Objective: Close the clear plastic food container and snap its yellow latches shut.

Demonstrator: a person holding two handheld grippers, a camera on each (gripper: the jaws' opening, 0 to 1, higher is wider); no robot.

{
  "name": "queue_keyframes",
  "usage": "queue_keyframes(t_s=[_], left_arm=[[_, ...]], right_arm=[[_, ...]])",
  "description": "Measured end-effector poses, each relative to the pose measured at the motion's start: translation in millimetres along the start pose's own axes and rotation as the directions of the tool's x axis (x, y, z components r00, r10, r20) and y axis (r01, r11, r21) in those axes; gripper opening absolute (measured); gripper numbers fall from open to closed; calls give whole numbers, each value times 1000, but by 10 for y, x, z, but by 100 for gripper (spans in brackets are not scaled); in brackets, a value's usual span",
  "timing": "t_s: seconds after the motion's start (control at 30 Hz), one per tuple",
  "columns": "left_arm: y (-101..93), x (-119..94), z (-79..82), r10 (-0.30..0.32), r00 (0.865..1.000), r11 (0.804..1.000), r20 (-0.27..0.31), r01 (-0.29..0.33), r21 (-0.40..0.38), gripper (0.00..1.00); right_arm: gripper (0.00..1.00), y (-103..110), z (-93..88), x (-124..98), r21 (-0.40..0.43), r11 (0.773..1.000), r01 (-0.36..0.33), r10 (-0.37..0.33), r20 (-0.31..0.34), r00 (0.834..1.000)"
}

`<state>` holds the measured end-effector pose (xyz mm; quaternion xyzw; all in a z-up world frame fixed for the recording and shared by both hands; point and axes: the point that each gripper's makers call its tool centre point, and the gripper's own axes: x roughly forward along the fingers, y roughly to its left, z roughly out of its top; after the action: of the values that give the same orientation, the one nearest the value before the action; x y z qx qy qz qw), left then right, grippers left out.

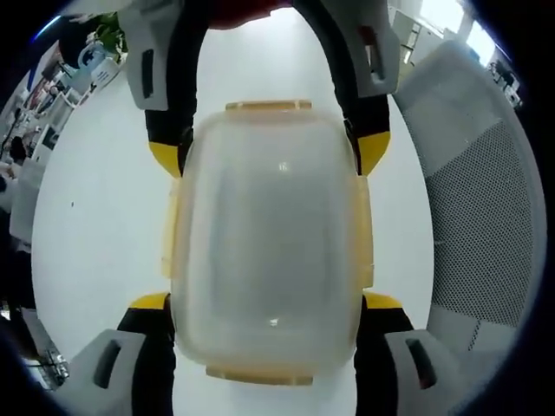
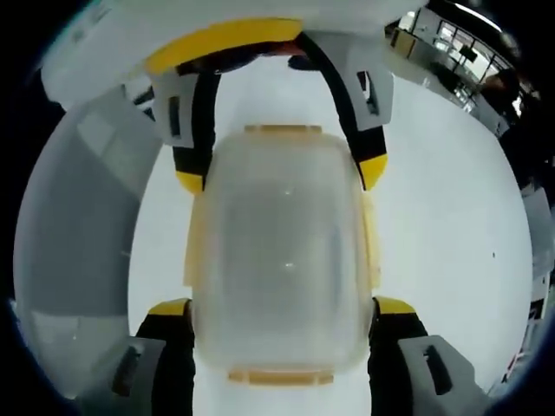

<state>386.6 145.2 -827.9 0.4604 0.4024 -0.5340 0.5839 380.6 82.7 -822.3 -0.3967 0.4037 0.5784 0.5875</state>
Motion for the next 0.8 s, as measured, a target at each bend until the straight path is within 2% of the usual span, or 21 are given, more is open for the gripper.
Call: queue_keyframes(t_s=[0.4,0.8], left_arm=[[101,16,-27,-6,1000,1000,-10,6,1,87],[288,38,-27,-7,1000,1000,-10,7,-7,88]], right_arm=[[83,-102,19,15,-1,1000,2,-2,4,1000],[83,-289,20,10,-10,1000,3,-3,-5,1000]])
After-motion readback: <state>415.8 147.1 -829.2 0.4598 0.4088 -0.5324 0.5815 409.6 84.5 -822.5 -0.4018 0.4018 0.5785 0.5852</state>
